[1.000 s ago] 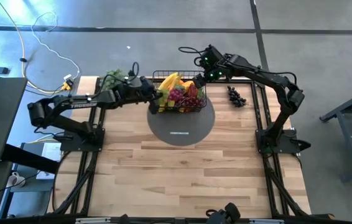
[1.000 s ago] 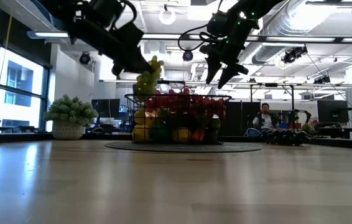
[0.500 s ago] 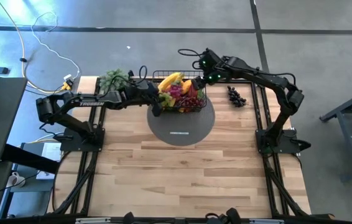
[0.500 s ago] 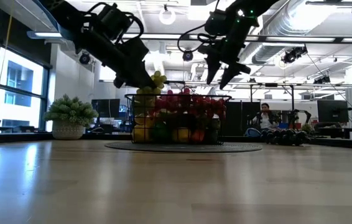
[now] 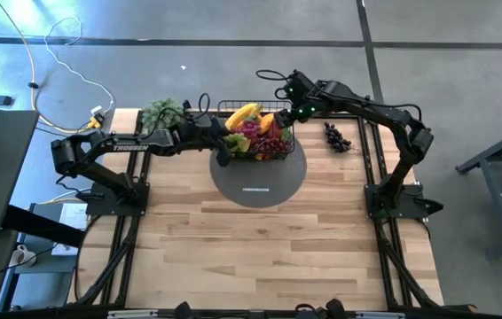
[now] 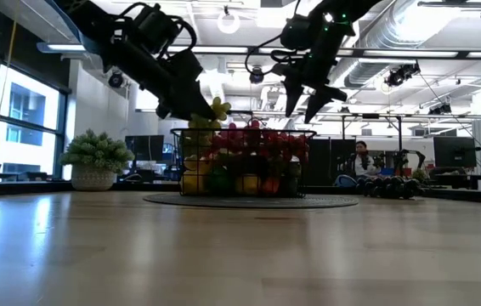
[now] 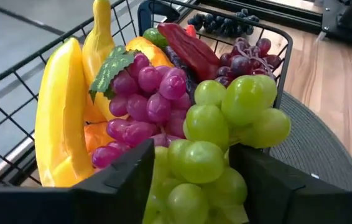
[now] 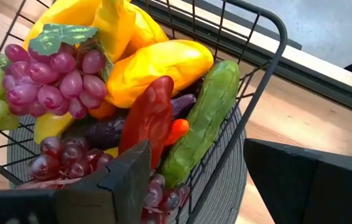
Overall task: Build produce basket
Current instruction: Put the green grapes into the black wire basket, then put the purple grapes into the black wire basket, then return to Home Position
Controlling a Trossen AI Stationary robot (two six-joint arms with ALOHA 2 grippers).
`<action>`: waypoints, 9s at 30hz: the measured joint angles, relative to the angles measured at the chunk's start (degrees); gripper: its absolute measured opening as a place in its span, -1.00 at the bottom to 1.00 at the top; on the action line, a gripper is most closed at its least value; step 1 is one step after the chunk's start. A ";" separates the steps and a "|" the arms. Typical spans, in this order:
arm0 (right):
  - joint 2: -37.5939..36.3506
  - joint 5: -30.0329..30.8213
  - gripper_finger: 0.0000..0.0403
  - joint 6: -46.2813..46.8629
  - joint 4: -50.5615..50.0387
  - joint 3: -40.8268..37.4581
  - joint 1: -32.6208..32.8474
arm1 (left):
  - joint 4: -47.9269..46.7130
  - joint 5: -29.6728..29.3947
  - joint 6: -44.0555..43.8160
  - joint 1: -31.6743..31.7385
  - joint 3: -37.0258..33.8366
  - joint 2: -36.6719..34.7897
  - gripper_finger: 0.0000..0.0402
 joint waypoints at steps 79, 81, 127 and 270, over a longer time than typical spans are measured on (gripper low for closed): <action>0.02 4.04 -0.16 -7.42 -0.64 -31.44 -19.67 | -25.17 -0.17 2.06 18.16 26.16 -0.07 0.25; 0.02 4.05 -0.27 -6.71 0.09 -32.20 -19.67 | -25.18 -0.17 2.08 18.16 26.16 -0.07 0.25; 0.02 17.75 -1.00 -3.57 -15.84 14.38 -3.03 | -34.83 0.04 1.62 17.11 26.13 -0.06 0.25; -34.55 19.49 -0.15 -11.33 -7.05 -3.05 9.38 | 0.41 7.45 -23.02 -3.43 -42.82 -70.62 0.25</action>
